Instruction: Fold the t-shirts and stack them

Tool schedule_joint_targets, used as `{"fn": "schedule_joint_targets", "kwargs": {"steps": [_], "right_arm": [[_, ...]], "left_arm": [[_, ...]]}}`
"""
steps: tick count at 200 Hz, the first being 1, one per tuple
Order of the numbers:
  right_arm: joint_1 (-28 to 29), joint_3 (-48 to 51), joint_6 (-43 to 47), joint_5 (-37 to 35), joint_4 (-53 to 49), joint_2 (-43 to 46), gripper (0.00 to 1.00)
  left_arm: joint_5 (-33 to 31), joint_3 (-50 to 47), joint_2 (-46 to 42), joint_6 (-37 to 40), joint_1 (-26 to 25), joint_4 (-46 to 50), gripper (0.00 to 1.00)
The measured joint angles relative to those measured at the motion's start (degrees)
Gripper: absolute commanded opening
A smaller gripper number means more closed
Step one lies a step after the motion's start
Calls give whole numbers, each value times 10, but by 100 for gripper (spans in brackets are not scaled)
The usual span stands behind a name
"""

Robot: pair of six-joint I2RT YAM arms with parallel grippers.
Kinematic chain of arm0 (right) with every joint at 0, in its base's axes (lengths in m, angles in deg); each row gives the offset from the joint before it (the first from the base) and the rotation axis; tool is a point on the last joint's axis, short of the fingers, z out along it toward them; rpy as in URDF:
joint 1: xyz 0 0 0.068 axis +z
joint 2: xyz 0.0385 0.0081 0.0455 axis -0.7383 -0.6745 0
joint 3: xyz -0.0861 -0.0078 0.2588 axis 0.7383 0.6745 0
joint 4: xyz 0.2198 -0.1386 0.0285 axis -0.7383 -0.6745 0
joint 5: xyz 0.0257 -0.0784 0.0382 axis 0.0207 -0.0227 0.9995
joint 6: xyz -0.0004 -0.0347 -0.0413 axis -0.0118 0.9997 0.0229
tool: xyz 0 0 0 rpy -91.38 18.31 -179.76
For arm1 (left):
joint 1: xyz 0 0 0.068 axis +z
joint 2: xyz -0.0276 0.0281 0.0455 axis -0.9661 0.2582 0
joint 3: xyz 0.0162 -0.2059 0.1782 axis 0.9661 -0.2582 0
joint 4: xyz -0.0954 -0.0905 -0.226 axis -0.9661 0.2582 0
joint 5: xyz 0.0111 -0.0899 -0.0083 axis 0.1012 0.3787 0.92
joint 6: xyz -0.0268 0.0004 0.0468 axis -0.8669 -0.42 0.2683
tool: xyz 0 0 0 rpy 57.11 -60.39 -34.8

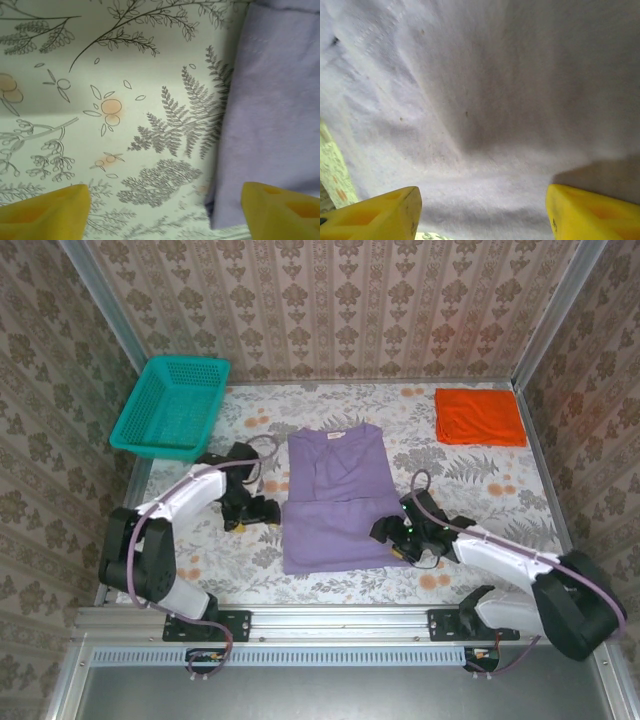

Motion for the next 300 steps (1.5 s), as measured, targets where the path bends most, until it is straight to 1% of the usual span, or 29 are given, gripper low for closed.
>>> {"fn": "schedule_joint_targets", "kwargs": {"steps": [14,22,49,69,90,117,141,172,208,225,237,253,275,300], "right_arm": [[-18,0,0,-2,-21,35,70],[-32,0,0,-5,-41,53,70],[-78,0,5,-15,-125,83,66],[-86,0,13,-20,-177,86,62],[-86,5,17,-18,-196,79,58],[-86,20,18,-7,-195,51,54],[-86,25,20,-4,-193,34,51],[-86,21,23,-6,-200,17,41],[-87,14,30,-8,-209,4,35],[-87,13,30,-9,-211,3,28],[-87,13,31,-10,-213,3,28],[-87,13,31,-10,-214,2,31],[-85,11,31,-10,-212,0,32],[-79,10,31,-12,-211,-1,29]], "left_arm": [[43,-12,4,2,10,5,59],[69,-23,8,5,12,9,57],[155,-64,20,5,9,27,57],[212,-98,22,0,3,33,55],[248,-128,38,-10,-17,30,55],[268,-139,50,-24,-43,26,55],[275,-136,61,-31,-61,20,54],[269,-113,90,-37,-73,18,49],[221,-80,98,-40,-74,17,47],[194,-67,103,-40,-86,13,45],[185,-66,109,-40,-97,9,45],[176,-66,119,-40,-109,8,47],[165,-66,122,-40,-124,8,47],[157,-66,123,-40,-137,8,44]]}}
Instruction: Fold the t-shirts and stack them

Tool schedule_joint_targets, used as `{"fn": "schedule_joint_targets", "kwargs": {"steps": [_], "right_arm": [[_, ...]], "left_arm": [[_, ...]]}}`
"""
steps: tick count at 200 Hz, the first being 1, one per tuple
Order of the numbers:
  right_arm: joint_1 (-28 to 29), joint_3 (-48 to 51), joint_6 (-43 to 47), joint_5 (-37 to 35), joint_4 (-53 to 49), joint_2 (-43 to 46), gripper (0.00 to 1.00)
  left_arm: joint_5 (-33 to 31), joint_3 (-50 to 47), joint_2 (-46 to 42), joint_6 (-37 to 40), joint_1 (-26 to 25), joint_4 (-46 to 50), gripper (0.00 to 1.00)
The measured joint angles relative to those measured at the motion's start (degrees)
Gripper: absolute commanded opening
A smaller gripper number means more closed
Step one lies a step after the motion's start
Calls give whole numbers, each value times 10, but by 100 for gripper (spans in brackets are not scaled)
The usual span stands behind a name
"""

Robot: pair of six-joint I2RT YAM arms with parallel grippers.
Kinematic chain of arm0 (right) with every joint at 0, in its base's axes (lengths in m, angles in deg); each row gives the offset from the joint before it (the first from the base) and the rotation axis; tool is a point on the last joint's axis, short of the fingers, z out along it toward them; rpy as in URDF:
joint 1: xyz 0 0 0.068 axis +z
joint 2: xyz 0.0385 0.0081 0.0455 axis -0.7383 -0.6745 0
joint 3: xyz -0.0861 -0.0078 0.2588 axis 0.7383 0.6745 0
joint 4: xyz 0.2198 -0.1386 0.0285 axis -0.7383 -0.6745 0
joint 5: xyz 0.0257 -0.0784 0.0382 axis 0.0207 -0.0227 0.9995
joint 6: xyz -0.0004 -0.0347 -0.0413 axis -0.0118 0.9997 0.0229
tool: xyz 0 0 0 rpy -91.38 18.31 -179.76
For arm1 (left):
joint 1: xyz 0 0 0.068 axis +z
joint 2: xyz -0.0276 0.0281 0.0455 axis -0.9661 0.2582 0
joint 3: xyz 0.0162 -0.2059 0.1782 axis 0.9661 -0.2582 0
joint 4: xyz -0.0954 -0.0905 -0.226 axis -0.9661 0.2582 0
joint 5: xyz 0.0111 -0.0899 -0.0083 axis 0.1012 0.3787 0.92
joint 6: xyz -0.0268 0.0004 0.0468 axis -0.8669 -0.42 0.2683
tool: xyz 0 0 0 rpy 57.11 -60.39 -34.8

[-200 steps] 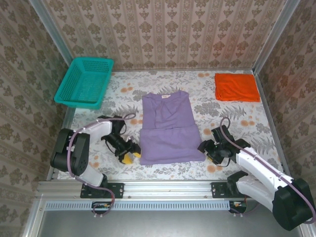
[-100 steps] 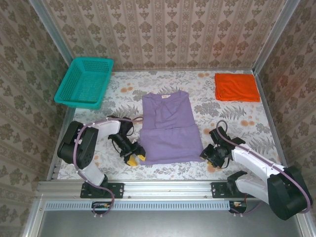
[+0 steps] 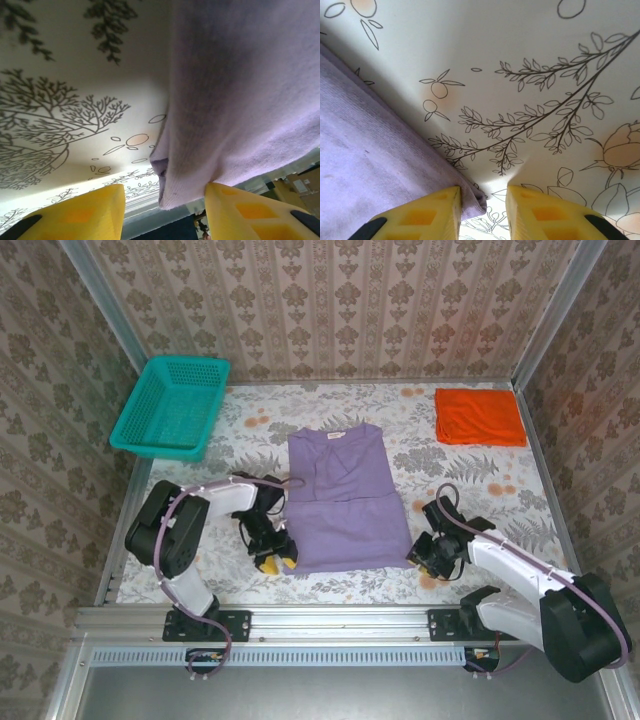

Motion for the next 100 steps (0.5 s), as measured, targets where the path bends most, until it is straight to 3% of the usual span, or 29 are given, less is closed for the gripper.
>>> {"fn": "schedule_joint_targets", "kwargs": {"steps": [77,100], "right_arm": [[18,-12,-3,-11,1,-24,11],[25,-18,-1,-1,23,-40,1]], "left_arm": [[-36,24,25,-4,-26,-11,23],[-51,38,37,-3,-32,-11,8]]}}
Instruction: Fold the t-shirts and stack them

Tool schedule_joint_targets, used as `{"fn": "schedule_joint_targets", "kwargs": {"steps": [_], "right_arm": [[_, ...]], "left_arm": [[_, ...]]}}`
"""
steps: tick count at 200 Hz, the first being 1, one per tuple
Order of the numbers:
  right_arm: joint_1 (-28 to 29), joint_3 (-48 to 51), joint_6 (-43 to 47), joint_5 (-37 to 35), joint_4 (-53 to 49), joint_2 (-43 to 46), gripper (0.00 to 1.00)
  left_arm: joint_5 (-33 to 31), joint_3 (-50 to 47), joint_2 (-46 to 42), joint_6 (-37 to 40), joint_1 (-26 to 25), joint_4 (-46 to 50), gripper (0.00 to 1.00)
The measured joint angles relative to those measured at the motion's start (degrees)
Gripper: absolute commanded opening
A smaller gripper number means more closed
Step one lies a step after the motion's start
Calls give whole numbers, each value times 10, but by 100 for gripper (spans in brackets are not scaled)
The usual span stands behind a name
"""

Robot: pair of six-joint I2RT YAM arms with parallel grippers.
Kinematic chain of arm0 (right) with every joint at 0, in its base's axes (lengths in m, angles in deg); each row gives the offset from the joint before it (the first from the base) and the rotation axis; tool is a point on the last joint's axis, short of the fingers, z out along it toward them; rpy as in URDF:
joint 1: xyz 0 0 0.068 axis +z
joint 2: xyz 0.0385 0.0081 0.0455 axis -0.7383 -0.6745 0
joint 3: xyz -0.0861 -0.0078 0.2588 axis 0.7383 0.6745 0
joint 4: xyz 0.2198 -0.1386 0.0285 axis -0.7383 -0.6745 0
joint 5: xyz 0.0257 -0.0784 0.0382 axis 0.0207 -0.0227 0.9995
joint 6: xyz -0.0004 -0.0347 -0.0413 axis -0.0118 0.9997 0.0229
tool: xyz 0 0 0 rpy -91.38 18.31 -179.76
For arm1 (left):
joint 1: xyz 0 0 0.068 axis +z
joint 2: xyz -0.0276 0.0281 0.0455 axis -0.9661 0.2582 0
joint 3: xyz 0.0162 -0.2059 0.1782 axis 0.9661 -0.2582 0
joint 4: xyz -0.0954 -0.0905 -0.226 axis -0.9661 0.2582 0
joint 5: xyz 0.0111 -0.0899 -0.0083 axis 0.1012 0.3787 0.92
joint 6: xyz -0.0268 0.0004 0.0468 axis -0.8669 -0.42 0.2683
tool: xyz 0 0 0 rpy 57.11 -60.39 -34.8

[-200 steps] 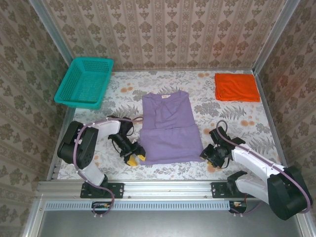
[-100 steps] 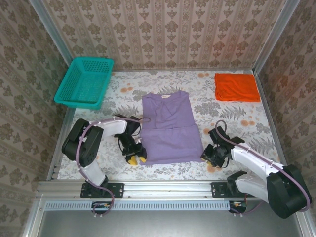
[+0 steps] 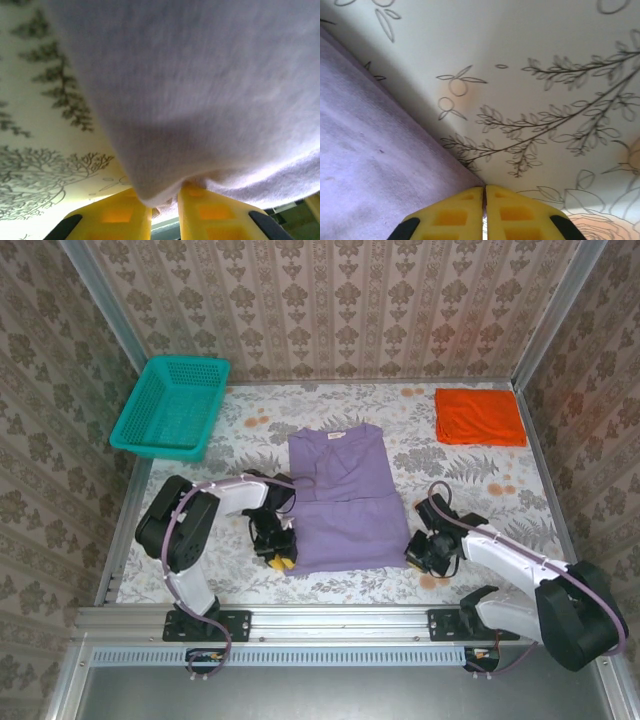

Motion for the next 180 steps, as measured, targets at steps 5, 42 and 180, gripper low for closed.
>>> {"fn": "schedule_joint_targets", "kwargs": {"steps": [5,42,180], "right_arm": [[2,-1,0,2,5,-3,0],[12,-2,1,5,19,-7,0],[117,-30,-34,16,-29,138,0]], "left_arm": [[-3,2,2,-1,-1,0,4],[-30,10,-1,2,-3,12,0],[-27,-13,-171,23,71,82,0]]}}
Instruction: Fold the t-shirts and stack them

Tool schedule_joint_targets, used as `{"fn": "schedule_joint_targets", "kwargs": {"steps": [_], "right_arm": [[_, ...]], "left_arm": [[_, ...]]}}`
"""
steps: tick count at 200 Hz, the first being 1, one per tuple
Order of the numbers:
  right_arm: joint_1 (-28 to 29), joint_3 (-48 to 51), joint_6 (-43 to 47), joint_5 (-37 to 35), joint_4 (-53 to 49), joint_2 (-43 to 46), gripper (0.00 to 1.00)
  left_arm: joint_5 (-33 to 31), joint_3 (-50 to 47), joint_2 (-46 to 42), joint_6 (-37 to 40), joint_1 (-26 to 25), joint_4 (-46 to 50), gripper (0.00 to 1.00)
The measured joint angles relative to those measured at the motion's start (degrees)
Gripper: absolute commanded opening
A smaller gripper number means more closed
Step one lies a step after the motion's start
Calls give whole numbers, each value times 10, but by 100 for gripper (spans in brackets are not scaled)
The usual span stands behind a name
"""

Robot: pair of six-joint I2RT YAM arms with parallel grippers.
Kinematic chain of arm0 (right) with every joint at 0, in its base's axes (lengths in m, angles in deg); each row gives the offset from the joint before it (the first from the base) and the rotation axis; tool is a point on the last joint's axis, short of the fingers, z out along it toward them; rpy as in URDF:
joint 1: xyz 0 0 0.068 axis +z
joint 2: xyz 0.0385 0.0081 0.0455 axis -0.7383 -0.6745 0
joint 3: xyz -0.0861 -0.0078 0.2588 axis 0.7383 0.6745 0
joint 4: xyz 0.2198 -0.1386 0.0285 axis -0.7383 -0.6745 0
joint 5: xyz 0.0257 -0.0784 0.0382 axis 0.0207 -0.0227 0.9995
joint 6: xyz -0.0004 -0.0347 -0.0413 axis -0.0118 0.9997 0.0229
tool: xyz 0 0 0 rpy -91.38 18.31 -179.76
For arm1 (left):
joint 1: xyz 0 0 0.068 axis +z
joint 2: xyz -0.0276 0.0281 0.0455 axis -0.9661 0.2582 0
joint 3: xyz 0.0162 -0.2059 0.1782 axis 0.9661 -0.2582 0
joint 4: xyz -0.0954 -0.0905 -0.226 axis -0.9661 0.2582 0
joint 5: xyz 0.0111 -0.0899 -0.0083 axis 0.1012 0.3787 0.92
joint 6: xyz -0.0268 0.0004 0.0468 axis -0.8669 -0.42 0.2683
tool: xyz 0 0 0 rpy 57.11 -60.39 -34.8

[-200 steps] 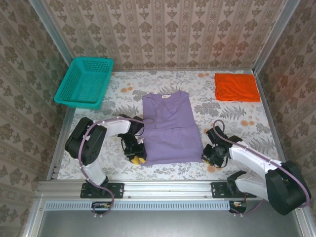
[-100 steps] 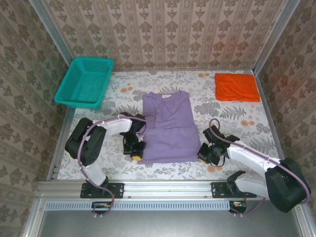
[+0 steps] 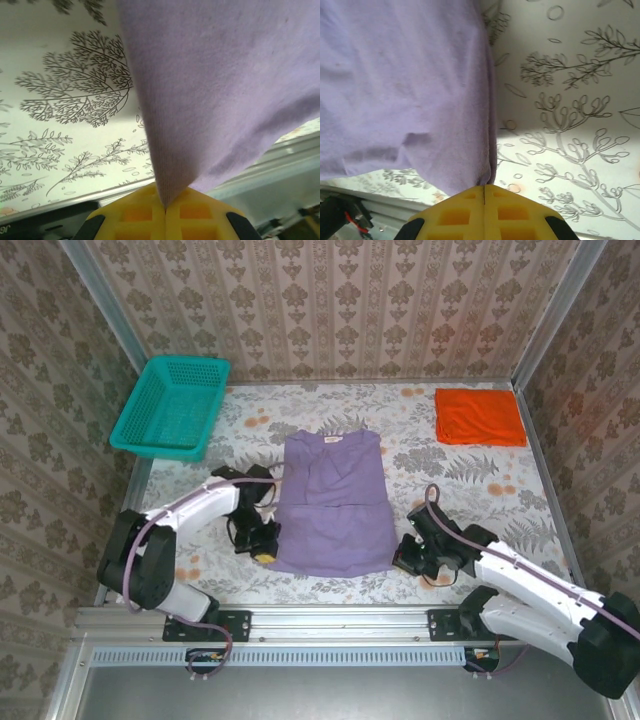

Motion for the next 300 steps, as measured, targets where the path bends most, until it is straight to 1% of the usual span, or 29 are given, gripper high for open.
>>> {"fn": "schedule_joint_targets", "kwargs": {"steps": [16,30,63,80,108,126,172,179,188,197,205,207,210,214,216,221,230,233,240,253,266,280,288,300], "right_arm": [[-12,-40,2,0,2,-6,0],[-33,-84,7,1,7,-29,0],[-113,-185,16,10,37,-120,0],[-156,-240,27,17,47,-179,0],[-199,-347,53,30,55,-291,0],[-218,-421,68,36,51,-370,0],[-256,-627,87,45,13,-566,0],[-259,-668,90,47,1,-599,0],[-265,-725,96,49,-15,-644,0],[-268,-781,100,50,-31,-688,0],[-272,-833,103,50,-46,-731,0],[-273,-848,104,50,-51,-744,2],[-275,-871,105,50,-58,-761,8],[-277,-894,106,50,-66,-781,18],[-278,-908,106,50,-70,-792,25],[-281,-939,104,52,-80,-819,37],[-287,-993,104,57,-99,-864,49],[-290,-1009,104,58,-106,-879,53],[-295,-1062,104,58,-136,-916,58],[-303,-1161,110,55,-186,-977,61],[-309,-1245,117,45,-239,-1020,61],[-314,-1318,130,36,-294,-1040,57],[-315,-1346,138,34,-318,-1041,56],[-311,-1387,157,34,-350,-1040,56]], "left_arm": [[31,32,-5,3,42,8,0],[59,69,-4,3,71,7,0],[133,162,34,-5,124,-14,0],[168,210,82,-19,148,-32,0],[209,309,183,-46,170,-54,0],[220,382,250,-66,179,-66,0],[229,540,384,-144,195,-110,0],[229,566,407,-156,195,-116,4],[230,594,436,-172,198,-129,14],[229,617,463,-192,198,-142,21],[229,637,489,-207,200,-156,31],[228,643,496,-213,200,-158,34],[228,651,504,-223,201,-162,38],[225,665,519,-229,202,-167,42],[225,672,526,-238,202,-170,44],[221,692,544,-246,203,-176,49],[213,727,572,-264,206,-188,60],[207,738,581,-264,207,-193,62],[196,756,593,-273,209,-199,66],[174,779,598,-278,212,-204,69],[150,796,592,-274,212,-207,67],[120,797,569,-258,210,-206,63],[104,793,553,-245,208,-205,58],[90,777,521,-224,199,-203,54]]}}
